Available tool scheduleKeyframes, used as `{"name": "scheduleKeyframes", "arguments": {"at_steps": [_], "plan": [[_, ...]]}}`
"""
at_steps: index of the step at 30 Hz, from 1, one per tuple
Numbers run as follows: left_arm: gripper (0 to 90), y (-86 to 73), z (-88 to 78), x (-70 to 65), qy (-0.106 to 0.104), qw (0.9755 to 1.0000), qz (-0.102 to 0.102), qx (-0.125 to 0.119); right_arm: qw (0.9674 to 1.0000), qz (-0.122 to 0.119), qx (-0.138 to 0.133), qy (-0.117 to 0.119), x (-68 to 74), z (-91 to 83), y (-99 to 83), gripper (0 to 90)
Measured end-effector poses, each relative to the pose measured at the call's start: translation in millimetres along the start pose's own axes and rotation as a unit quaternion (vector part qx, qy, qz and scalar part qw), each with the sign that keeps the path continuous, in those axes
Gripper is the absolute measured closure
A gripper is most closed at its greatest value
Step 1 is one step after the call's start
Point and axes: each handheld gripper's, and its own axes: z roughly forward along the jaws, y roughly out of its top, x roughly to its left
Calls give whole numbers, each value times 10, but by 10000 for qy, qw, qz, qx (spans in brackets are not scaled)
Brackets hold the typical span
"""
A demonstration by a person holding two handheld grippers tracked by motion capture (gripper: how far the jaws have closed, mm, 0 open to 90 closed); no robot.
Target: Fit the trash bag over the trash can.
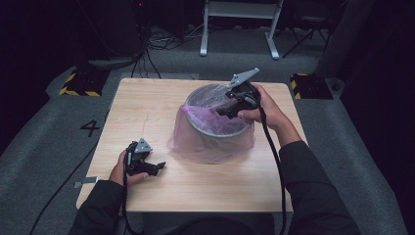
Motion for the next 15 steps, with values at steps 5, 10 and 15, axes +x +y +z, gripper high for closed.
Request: {"name": "scheduleKeyframes", "arguments": {"at_steps": [5,10,15], "plan": [[141,0,0,0,-1,10000,0,-1,9980,-255,541,214,34,103,23,226],[141,0,0,1,3,10000,6,-3,9924,-484,1090,290,80,173,60,217],[141,0,0,1,3,10000,5,-4,9882,-542,1420,183,109,211,99,216]]}}
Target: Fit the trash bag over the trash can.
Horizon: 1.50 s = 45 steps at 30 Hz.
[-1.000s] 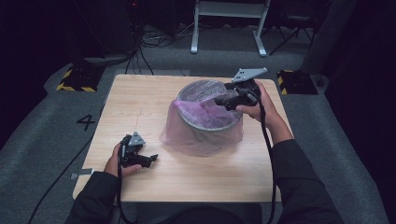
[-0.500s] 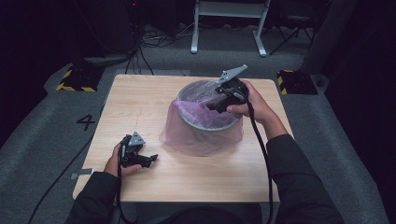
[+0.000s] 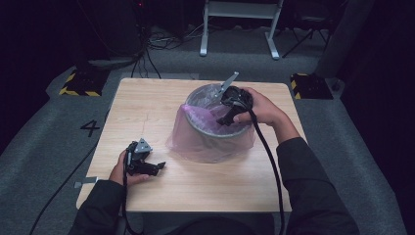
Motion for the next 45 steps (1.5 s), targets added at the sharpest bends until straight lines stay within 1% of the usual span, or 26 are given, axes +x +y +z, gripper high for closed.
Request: {"name": "scheduleKeyframes", "arguments": {"at_steps": [1,2,3,6,7,9,11,14,16,17,18,20,22,24,27,30,33,35,37,41,43,45], "plan": [[141,-1,1,-1,-5,10000,-6,-5,10000,32,39,33,8,2,4,213],[141,0,0,-1,-1,10000,-3,-2,10000,3,73,16,5,13,8,213],[141,0,0,0,1,10000,-1,-1,9999,42,113,17,10,21,9,213],[141,0,1,0,-1,10000,-1,-6,9998,18,178,-66,4,28,12,215],[141,0,0,0,1,10000,-1,-2,9997,-39,219,-74,8,22,14,214],[141,0,1,-1,-4,10000,-5,-5,9996,-48,260,-61,22,7,16,217],[141,0,1,0,-2,10000,-2,-6,9994,-120,320,-102,25,-3,22,226],[141,0,0,-1,0,10000,-3,-1,9981,-36,578,-207,7,13,10,226],[141,0,0,0,1,10000,-1,-2,9974,54,688,-224,-15,16,-8,230],[141,0,0,0,-1,10000,0,-2,9973,115,692,-223,-20,18,-15,232],[141,0,1,0,-2,10000,0,-3,9972,62,710,-215,-29,24,-18,232],[141,0,1,0,-3,10000,0,-5,9960,106,873,-140,-10,26,-19,236],[141,0,1,0,-2,10000,0,-6,9954,64,944,-123,5,30,-18,237],[141,-2,2,0,-10,10000,-3,-15,9953,128,953,-53,3,44,-23,237],[144,-3,-2,-1,-7,10000,6,-9,9941,135,1081,-18,-3,72,-43,237],[144,-3,-2,0,-9,10000,8,-9,9939,168,1094,27,-1,87,-57,235],[144,-3,0,1,-16,10000,8,-16,9930,167,1166,36,-5,101,-63,232],[144,-4,1,0,-13,10000,6,-30,9931,185,1161,38,-2,108,-63,231],[144,-4,1,1,-13,10000,8,-26,9928,126,1189,-76,6,119,-53,229],[144,-4,2,0,-14,10000,8,-29,9928,133,1179,-134,28,133,-54,225],[144,-4,2,1,-14,10000,8,-29,9937,189,1095,-152,24,124,-62,224],[144,-4,2,1,-15,10000,6,-29,9945,170,1011,-234,20,109,-73,222]]}}
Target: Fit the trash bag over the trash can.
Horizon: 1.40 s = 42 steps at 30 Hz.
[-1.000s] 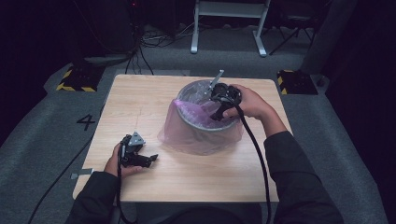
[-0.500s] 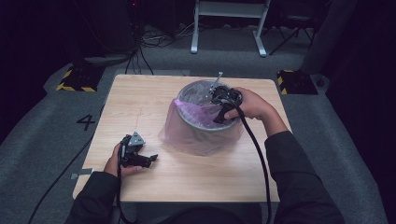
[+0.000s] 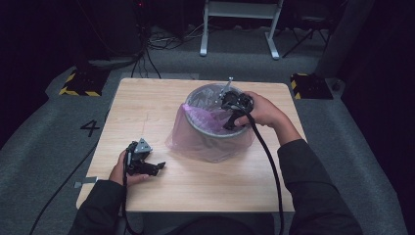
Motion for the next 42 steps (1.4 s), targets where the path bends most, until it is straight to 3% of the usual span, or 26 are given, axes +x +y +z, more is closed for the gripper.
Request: {"name": "scheduleKeyframes", "arguments": {"at_steps": [5,8,16,20,27,31,38,42], "plan": [[144,3,0,0,0,10000,-6,14,9996,-130,-237,-121,-5,-11,-28,233],[144,3,0,0,4,10000,-1,17,9989,-91,-418,-171,5,-22,-41,237],[144,4,0,0,8,10000,-3,19,9947,-70,-990,-286,39,-61,-114,248],[144,3,2,-1,-4,10000,-20,13,9905,12,-1279,-504,61,-74,-144,239],[144,4,1,-1,1,10000,-15,23,9814,300,-1830,-504,64,-119,-223,232],[144,4,1,-2,2,10000,-14,22,9740,391,-2183,-455,79,-163,-254,220],[144,4,1,-1,0,10000,-16,21,9649,664,-2517,-349,82,-216,-309,203],[144,4,1,-1,0,10000,-16,22,9589,725,-2712,-407,85,-257,-347,204]]}}
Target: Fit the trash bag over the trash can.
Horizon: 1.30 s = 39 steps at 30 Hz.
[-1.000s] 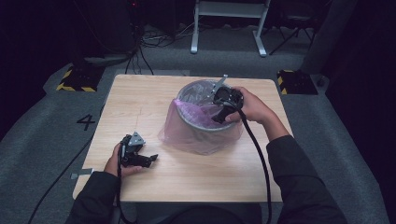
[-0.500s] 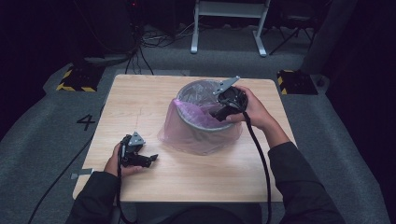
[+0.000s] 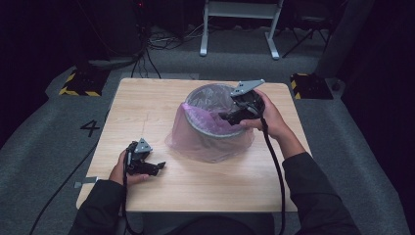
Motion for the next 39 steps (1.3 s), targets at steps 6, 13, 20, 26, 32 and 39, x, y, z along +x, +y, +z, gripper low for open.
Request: {"name": "scheduleKeyframes", "arguments": {"at_steps": [6,13,20,26,32,39], "plan": [[144,0,0,0,1,10000,1,0,9992,26,-383,69,16,-88,-24,208],[144,0,0,0,2,10000,-2,0,9978,93,-654,58,35,-181,-58,209],[140,1,3,4,57,10000,-14,-12,9963,232,-827,52,44,-260,-92,211],[139,2,3,3,65,10000,-18,-8,9954,290,-914,52,68,-346,-103,211],[107,6,10,4,133,9999,-100,33,9955,156,-931,49,106,-415,-125,207],[92,7,13,5,156,9998,-119,44,9962,-72,-865,-49,131,-509,-173,196]]}}
